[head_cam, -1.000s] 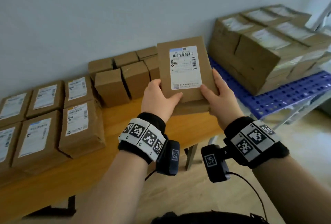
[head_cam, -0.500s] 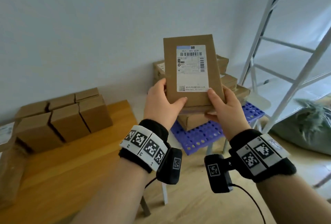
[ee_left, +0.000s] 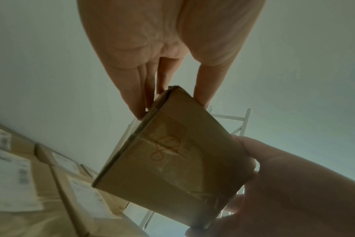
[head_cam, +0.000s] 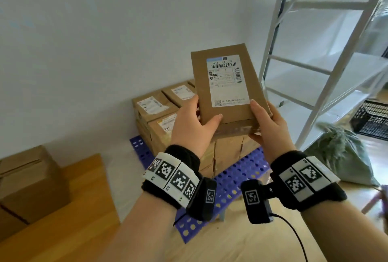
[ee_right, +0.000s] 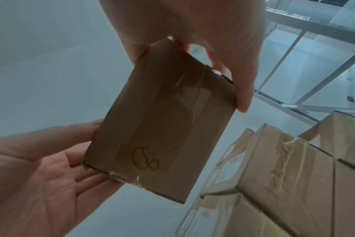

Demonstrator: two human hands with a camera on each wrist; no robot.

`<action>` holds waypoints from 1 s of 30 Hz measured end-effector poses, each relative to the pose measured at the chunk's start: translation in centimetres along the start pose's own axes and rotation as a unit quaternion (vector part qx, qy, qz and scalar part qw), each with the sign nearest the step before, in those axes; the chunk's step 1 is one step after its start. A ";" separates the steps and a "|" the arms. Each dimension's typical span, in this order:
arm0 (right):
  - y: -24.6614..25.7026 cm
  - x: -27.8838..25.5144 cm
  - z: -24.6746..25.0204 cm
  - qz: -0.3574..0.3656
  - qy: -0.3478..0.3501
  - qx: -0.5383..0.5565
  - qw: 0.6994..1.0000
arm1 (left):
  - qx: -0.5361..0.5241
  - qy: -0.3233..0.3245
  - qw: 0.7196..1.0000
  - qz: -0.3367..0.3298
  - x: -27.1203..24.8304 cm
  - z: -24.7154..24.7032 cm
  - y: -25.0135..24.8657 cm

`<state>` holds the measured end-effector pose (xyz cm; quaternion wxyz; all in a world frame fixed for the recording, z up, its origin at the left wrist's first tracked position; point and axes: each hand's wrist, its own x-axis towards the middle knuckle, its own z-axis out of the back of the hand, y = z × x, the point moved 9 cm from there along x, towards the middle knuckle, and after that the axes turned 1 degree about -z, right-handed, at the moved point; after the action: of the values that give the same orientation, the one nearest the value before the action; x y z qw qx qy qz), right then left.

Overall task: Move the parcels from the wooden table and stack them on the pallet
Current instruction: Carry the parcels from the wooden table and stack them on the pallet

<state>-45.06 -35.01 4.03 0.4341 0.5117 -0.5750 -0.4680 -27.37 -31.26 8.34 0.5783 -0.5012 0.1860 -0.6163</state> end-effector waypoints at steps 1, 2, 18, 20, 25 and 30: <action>0.0 1.3 0.3 -0.002 -0.004 0.000 1.000 | -0.005 0.001 1.000 -0.002 1.2 -0.8 0.3; 0.0 2.6 0.7 -0.004 -0.012 0.000 1.000 | -0.007 0.003 1.000 -0.002 2.3 -1.7 0.6; -2.5 19.6 8.9 -0.070 -0.033 -0.024 0.997 | 0.093 0.060 0.989 0.098 11.8 -14.4 3.3; -2.6 21.6 10.4 -0.085 -0.010 -0.028 0.996 | 0.126 0.077 0.978 0.149 12.2 -16.4 4.1; -4.6 25.1 12.9 -0.147 0.041 -0.033 0.988 | 0.208 0.077 0.945 0.241 12.4 -19.3 5.8; -8.5 25.7 13.5 -0.216 0.093 -0.066 0.970 | 0.282 0.057 0.917 0.275 11.3 -20.2 7.3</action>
<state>-59.29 -59.67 -6.29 0.4068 0.6352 -0.3759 -0.5383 -38.44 -50.38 -1.73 0.8310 -0.2104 0.1675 -0.4869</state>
